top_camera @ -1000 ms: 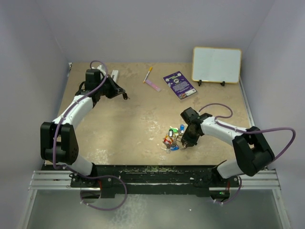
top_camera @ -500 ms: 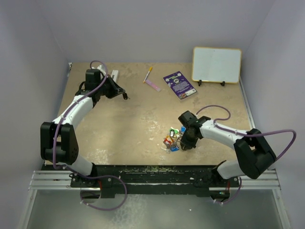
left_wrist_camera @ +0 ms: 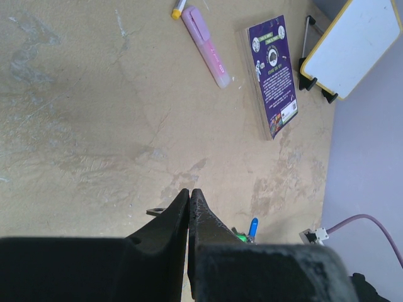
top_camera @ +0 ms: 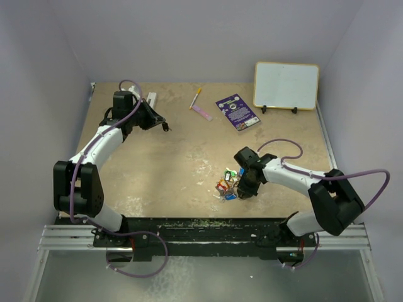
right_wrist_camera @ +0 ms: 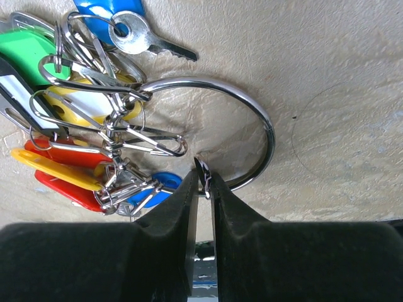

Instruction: Put the keys on the keyring

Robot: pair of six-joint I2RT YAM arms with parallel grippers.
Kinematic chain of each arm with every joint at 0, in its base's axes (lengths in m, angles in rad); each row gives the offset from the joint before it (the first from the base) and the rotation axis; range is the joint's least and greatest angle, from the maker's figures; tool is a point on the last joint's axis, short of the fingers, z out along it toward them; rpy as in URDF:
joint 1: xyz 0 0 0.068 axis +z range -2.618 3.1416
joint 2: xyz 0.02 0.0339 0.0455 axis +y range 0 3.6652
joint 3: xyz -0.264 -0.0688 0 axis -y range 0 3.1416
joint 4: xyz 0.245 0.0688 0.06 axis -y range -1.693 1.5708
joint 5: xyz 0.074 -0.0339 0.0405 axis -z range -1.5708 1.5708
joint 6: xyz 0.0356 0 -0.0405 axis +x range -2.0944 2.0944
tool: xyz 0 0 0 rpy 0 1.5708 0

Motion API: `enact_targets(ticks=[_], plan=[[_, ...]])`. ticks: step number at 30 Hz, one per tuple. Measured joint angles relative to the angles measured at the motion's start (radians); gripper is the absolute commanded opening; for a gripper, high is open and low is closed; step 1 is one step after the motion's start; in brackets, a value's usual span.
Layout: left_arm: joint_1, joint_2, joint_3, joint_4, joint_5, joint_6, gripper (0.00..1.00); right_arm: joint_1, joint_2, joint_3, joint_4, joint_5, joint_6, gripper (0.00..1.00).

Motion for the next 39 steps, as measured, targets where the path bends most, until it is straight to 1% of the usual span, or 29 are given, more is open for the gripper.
enact_targets(ticks=[8,17,19,28,30,34,37,39], plan=[[0.000,0.000,0.000,0.000,0.003,-0.007,0.04,0.000,0.036,0.025,0.005,-0.004,-0.004,0.04],[0.000,0.000,0.000,0.000,0.006,-0.007,0.04,0.000,0.052,0.035,0.016,-0.021,-0.010,0.02],[0.000,0.000,0.000,0.000,0.008,-0.007,0.04,0.000,0.052,0.034,0.018,-0.022,-0.010,0.00],[0.000,0.000,0.000,0.000,0.013,-0.007,0.04,0.003,0.052,0.038,0.013,-0.014,-0.010,0.00],[0.000,0.000,0.001,0.000,0.016,-0.007,0.04,0.013,0.051,0.048,0.002,0.018,-0.013,0.00],[0.000,0.000,0.041,-0.010,0.026,-0.007,0.04,0.026,0.013,0.069,-0.035,0.140,-0.035,0.00],[0.000,0.000,0.113,-0.020,0.037,-0.013,0.04,0.026,-0.108,0.116,-0.059,0.209,-0.082,0.00],[0.000,0.000,0.156,-0.019,0.047,-0.033,0.04,0.026,-0.182,0.157,-0.039,0.237,-0.131,0.00]])
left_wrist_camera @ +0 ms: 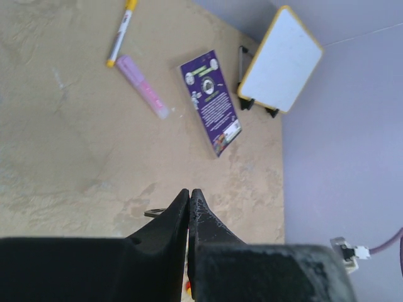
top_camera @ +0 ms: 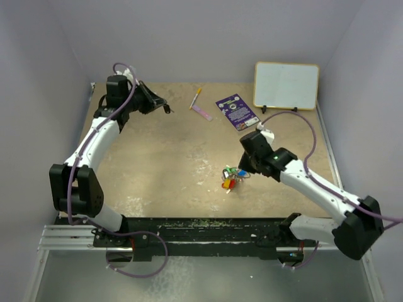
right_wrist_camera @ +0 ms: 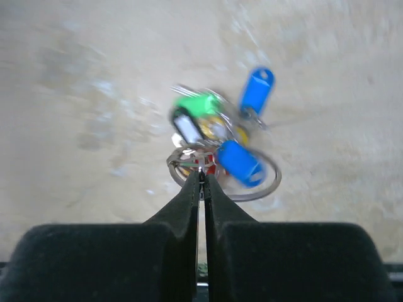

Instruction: Put the keys on the keyring

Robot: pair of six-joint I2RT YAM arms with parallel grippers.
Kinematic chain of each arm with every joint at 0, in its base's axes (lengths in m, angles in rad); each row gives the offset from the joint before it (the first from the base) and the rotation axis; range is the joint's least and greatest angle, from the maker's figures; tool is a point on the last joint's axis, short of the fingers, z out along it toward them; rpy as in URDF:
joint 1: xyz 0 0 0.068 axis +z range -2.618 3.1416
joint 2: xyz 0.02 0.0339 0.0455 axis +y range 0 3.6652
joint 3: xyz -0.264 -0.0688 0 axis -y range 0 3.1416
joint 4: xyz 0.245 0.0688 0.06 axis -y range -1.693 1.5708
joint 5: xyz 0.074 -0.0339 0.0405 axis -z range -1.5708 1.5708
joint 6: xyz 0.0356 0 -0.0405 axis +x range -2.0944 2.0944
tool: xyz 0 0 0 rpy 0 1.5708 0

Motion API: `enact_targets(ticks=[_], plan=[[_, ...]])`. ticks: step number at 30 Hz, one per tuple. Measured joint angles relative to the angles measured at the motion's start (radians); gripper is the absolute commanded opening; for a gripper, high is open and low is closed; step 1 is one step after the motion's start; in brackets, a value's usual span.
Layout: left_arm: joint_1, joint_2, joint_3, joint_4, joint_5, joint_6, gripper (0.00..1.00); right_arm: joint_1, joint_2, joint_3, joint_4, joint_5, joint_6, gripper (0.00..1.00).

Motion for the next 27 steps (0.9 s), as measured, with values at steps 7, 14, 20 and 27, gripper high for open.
enact_targets(ticks=[7,14,20,27], plan=[[-0.010,0.007,0.067,-0.008,0.090,-0.165,0.04,0.000,-0.154,0.058,0.234,0.005,-0.260,0.00],[-0.071,0.025,0.088,-0.044,0.166,-0.369,0.04,0.000,-0.117,0.060,0.499,-0.089,-0.478,0.00],[-0.118,0.025,0.083,-0.027,0.208,-0.552,0.04,0.000,-0.052,0.135,0.647,-0.153,-0.601,0.00],[-0.136,0.026,0.060,0.024,0.209,-0.682,0.04,0.000,0.010,0.224,0.745,-0.224,-0.663,0.00]])
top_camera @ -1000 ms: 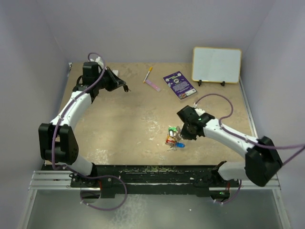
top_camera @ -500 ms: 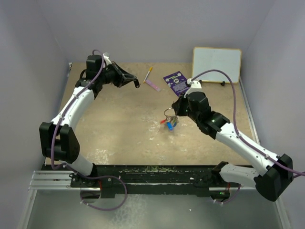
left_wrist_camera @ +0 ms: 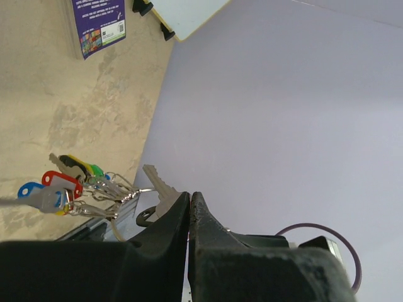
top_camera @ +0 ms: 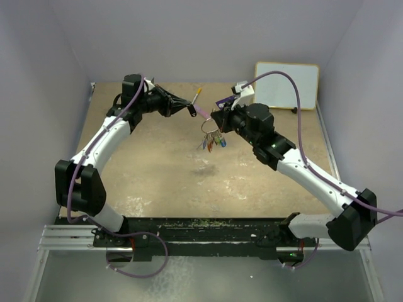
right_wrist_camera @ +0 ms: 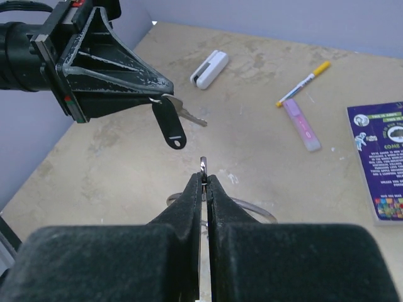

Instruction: Put the keys on the keyring

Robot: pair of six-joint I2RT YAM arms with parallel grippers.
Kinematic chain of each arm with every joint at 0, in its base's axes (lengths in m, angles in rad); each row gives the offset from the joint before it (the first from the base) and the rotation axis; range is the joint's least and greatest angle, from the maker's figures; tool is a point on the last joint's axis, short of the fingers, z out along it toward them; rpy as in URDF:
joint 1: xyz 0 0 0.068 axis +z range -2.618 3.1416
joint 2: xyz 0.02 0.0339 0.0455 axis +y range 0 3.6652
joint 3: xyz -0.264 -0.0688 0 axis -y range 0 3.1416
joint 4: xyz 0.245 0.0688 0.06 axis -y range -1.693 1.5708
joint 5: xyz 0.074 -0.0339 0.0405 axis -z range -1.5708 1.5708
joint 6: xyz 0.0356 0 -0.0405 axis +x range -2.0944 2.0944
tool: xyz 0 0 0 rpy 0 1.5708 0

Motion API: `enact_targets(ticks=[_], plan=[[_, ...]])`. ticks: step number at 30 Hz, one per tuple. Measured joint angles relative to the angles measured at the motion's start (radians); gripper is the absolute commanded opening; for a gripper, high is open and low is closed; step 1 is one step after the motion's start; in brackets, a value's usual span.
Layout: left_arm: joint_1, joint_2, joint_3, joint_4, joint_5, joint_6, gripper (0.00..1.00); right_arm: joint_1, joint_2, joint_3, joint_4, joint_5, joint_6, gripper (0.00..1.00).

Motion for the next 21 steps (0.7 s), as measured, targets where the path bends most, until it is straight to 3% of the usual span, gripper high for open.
enact_targets(ticks=[21], plan=[[-0.018,0.006,-0.010,0.055,-0.031,-0.080,0.04,0.047,0.184,0.175,0.019,-0.023,0.013,0.00]])
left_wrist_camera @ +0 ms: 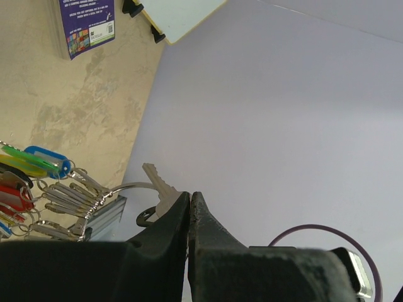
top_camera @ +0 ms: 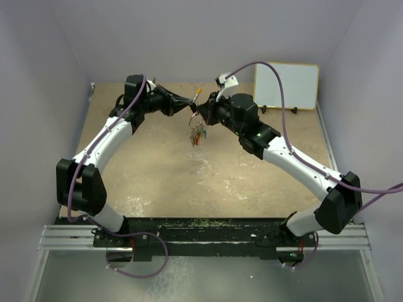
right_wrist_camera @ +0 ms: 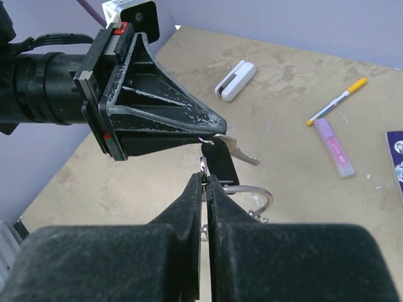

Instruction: Put the keys on the keyring

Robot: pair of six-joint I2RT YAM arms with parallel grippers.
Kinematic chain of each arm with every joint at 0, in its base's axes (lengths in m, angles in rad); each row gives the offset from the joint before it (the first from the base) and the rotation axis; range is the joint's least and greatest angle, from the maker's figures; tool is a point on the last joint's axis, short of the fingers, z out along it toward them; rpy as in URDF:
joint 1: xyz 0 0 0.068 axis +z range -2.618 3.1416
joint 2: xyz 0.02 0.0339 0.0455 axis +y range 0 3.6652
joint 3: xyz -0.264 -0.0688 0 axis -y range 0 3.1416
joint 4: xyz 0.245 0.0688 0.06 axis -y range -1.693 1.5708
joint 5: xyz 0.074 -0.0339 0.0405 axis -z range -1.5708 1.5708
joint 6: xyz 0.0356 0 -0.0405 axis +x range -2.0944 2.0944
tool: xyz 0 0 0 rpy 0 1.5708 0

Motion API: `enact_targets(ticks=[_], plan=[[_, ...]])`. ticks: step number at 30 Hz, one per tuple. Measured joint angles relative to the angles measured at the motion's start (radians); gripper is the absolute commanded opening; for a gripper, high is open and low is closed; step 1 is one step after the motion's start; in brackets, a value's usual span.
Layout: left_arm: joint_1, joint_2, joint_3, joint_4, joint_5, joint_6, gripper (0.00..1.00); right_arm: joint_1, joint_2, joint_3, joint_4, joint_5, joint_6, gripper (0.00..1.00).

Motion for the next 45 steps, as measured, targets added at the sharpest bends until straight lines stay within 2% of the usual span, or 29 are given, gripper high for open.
enact_targets(ticks=[17,45], plan=[[-0.018,0.000,-0.011,0.000,-0.026,0.000,0.04,0.020,0.079,0.059,-0.005,0.018,0.011,0.00],[-0.039,-0.013,-0.012,-0.001,-0.037,-0.010,0.04,0.020,0.101,0.075,-0.026,0.066,0.031,0.00]])
